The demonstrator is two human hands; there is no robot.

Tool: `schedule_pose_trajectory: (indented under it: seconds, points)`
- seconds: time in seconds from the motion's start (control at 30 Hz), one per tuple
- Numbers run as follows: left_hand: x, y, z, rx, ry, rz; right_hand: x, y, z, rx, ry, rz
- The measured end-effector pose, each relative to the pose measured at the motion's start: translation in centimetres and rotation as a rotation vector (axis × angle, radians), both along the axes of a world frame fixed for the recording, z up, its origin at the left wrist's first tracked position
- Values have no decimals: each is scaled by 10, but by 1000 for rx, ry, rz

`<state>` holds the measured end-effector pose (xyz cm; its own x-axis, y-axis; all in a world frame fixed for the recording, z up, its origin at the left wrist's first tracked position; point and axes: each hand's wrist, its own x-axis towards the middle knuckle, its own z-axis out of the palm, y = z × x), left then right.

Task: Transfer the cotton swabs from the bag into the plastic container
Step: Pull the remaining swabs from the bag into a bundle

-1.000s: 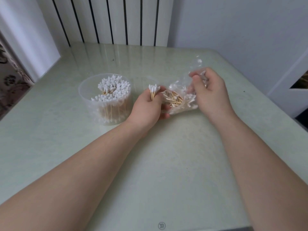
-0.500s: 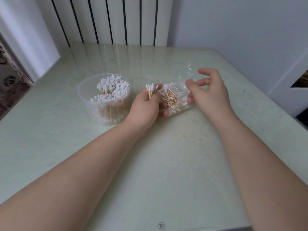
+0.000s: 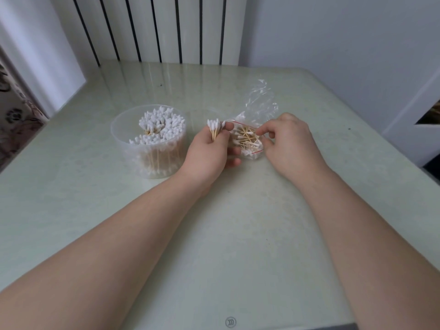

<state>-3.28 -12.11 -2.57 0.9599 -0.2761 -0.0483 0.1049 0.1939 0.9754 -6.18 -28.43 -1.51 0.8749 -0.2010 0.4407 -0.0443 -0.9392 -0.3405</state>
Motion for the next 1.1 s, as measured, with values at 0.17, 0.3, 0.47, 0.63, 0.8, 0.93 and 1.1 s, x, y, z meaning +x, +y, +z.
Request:
schedule_pose_trajectory:
  seconds: [0.17,0.3,0.47,0.63,0.8,0.93,1.1]
  points:
    - [-2,0,1,11,-2,-10,-3,7,6,-24,-66,41]
    - [-3,1,2,16,-18,-21,-6,20,8,-28,28,205]
    - [-4,2,4,30,-7,-21,-4,23,3,3,183,190]
    - [-2,3,4,33,6,-16,1,22,0,-15,239,94]
    - [-1,2,3,11,13,-14,4,18,0,-45,169,75]
    - [-1,1,4,-1,22,11,6,12,-2,-34,85,88]
    - [0,0,1,-11,30,28,0,9,3,21,-27,157]
